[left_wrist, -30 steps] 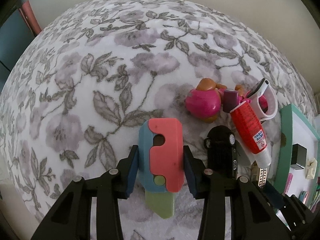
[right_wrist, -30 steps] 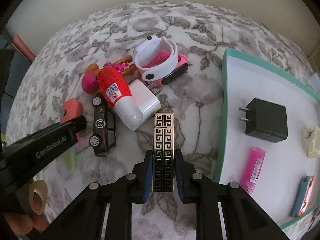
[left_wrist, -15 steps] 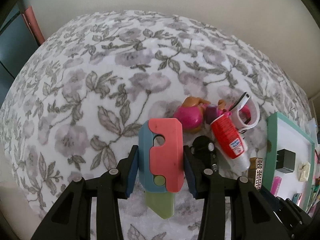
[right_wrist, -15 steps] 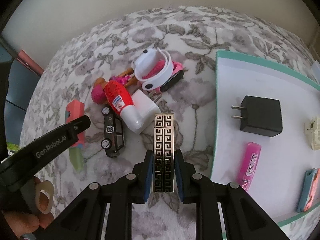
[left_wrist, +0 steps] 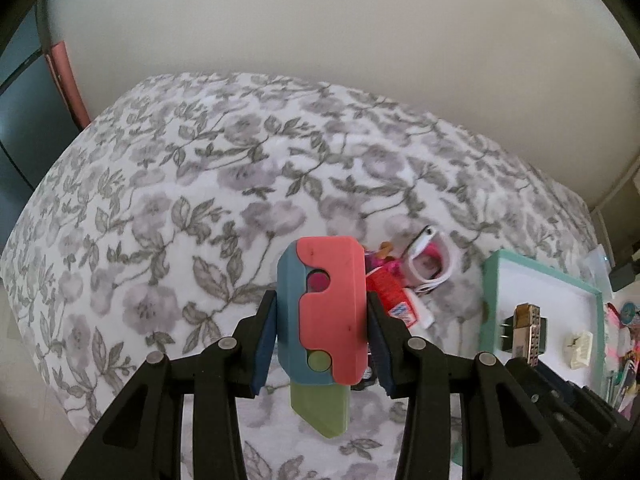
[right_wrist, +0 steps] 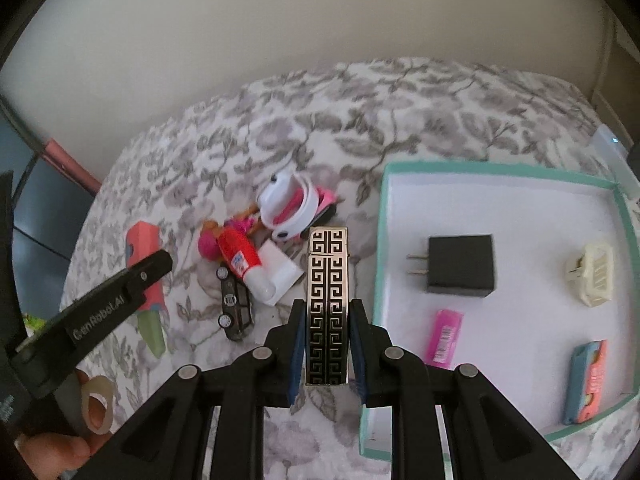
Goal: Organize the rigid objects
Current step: 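Carry the toy knife and gold comb over the tray with both grippers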
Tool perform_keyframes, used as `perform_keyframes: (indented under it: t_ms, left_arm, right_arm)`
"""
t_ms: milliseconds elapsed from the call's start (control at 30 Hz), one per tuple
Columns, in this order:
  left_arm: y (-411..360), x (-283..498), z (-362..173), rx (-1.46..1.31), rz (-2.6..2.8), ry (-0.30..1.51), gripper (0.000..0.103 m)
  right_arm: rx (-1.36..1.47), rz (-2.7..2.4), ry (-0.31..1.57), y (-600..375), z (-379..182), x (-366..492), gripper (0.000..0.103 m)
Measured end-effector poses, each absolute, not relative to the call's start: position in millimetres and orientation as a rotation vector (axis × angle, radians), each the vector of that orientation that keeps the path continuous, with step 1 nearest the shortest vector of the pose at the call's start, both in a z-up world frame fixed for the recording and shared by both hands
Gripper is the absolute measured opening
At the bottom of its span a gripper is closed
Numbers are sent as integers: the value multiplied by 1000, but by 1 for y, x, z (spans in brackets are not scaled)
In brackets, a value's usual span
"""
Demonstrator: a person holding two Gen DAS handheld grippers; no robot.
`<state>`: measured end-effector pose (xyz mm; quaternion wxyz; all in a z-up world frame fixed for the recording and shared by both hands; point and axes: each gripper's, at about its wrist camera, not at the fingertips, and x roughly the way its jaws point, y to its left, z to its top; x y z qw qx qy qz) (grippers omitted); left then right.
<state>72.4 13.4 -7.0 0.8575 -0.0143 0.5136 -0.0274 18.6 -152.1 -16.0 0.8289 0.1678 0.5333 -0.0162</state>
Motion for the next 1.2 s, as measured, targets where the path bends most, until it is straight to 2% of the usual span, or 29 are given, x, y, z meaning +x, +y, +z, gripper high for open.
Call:
perform_keyframes:
  t_ms: [600, 1200]
  left_arm:
    - [-66, 37, 15, 60, -236, 1029, 44]
    - [-164, -2, -9, 179, -446, 1123, 44]
  right_arm:
    - [433, -176, 1040, -225, 25, -12, 22]
    - [453, -327, 1084, -298, 12, -45, 22]
